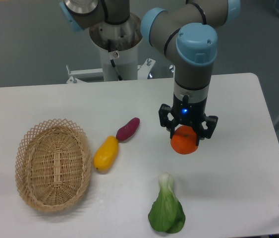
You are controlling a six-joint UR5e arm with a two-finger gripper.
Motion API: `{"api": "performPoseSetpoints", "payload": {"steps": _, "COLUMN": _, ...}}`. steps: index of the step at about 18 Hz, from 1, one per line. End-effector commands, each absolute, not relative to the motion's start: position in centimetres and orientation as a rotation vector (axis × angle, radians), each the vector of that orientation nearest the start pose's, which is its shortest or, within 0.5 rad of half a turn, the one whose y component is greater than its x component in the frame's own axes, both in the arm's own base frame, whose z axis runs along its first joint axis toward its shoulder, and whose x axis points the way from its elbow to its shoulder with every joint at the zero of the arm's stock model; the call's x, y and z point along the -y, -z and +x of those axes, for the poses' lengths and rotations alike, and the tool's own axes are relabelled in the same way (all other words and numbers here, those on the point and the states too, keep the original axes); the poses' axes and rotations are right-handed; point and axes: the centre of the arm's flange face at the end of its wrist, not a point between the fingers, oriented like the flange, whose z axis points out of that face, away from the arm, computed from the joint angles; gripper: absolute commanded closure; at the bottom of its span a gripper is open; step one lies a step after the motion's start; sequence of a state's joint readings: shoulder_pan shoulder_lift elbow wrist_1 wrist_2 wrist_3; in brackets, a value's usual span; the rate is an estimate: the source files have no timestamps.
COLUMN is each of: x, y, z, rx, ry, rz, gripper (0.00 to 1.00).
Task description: Place the orange on the table
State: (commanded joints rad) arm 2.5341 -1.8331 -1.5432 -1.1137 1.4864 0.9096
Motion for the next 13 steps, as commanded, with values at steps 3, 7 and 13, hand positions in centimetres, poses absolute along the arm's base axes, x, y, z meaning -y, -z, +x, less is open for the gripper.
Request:
{"api": "performPoseSetpoints", "payload": {"steps": 3, "x": -46.4, "y": -40.4, "z": -42.1, "rx": 0.066, "ry": -0.184, "rz": -2.942, "gripper": 0.48}}
{"api": "performPoseSetpoints", "payload": {"steps": 7, "x": -45.9, "y": -39.9, "z": -42.2, "rx": 0.063, "ry": -0.159, "rz": -2.958, "gripper": 0.48}}
{"api": "performPoseSetpoints", "payload": {"steps": 13, "x": -45.7, "y": -39.3, "z": -42.0, "rx": -0.019, "ry": -0.163, "rz": -2.971, "gripper": 0.48}}
